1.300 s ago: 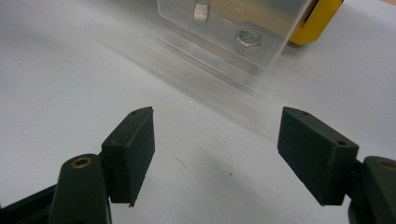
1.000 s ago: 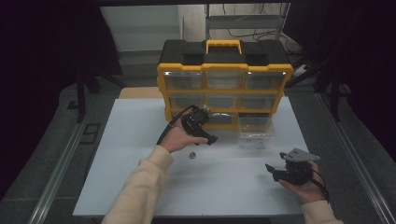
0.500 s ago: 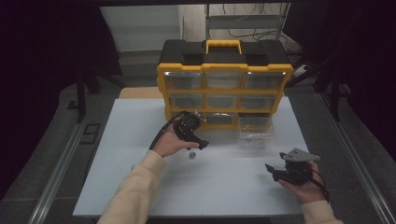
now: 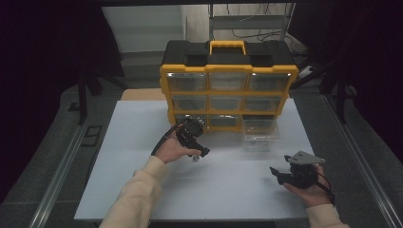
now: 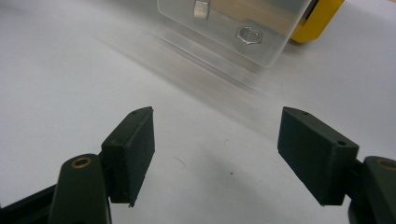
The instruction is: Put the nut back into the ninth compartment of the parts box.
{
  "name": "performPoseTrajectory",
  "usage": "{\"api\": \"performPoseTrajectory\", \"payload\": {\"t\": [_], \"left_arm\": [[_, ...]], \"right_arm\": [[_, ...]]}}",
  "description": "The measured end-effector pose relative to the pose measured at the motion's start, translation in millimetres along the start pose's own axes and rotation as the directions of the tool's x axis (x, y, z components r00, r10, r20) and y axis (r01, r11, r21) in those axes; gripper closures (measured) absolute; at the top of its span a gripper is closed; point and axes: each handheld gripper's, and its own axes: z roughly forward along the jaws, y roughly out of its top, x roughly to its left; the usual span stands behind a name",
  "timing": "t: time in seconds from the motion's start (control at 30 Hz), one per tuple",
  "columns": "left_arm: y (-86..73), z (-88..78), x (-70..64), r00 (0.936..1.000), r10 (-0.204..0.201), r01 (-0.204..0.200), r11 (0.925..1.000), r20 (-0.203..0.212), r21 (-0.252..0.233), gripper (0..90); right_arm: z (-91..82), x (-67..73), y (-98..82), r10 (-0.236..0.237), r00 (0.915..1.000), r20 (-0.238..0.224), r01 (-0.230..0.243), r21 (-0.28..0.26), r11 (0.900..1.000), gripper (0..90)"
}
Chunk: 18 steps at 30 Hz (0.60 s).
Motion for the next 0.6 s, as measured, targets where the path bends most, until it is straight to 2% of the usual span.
{"api": "performPoseTrajectory", "payload": {"t": [0.17, 0.27, 0.6], "left_arm": [[-8.3, 7.6, 0.1, 0.9999, -0.007, 0.007, 0.9990, -0.012, 0.044, 16.1], [-14.0, 13.4, 0.9, 0.9991, -0.032, 0.034, 0.9968, -0.026, 0.073, 17.3], [-19.0, 25.3, -1.1, 0.9964, -0.080, 0.082, 0.9906, -0.030, 0.109, 18.9]], "right_arm": [[0.0, 0.1, 0.0, 0.000, 1.0000, 0.000, 0.000, 0.000, 1.000, 28.4], [0.2, 0.4, 0.0, 0.000, 1.0000, 0.001, 0.000, 0.002, 1.000, 28.4], [0.6, 0.7, 0.0, 0.000, 1.0000, 0.002, 0.000, 0.005, 1.000, 28.4]]}}
